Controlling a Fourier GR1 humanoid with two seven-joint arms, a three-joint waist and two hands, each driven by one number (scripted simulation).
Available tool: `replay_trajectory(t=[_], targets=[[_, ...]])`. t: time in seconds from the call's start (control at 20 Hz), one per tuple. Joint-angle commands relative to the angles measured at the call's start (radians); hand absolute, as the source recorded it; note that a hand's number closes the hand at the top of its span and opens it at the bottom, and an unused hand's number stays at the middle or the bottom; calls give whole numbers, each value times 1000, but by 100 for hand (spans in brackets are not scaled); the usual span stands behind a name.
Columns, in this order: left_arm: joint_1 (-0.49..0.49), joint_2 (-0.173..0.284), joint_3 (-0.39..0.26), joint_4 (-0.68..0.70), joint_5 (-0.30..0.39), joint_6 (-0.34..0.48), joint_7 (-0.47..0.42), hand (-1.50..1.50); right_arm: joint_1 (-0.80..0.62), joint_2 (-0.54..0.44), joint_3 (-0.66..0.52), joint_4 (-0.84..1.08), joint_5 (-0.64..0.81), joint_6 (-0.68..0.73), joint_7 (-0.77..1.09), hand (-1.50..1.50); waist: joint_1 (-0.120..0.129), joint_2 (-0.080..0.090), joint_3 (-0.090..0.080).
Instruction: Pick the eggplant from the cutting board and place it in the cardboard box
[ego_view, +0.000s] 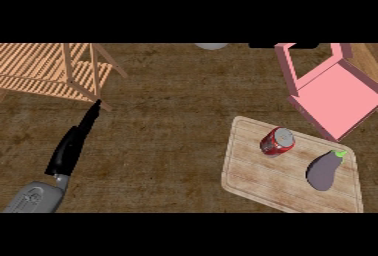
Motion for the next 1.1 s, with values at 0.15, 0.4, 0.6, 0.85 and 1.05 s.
replay_trajectory(t=[0.15, 0.4, 0.6, 0.85, 1.05], targets=[[-41, -9, 51, 39, -12, -41, 6, 0, -206, -19, 53, 109, -44, 80, 164, -150, -4, -2, 2], [-54, -34, 74, 34, -34, -45, 41, 0, -293, 77, 143, 211, 10, 81, 121, -150, -10, -4, 2], [45, -43, 59, 4, -79, -50, -22, 0, -366, 97, 187, 264, 80, 88, 158, -150, -5, -5, 2], [53, -31, 97, -95, -83, -74, 80, 0, -419, 137, 197, 321, 203, 90, 139, -150, -5, -6, 2], [32, -94, 92, -48, -128, -65, 74, 0, -464, 165, 184, 384, 184, 166, 120, -150, -10, -6, 2]])
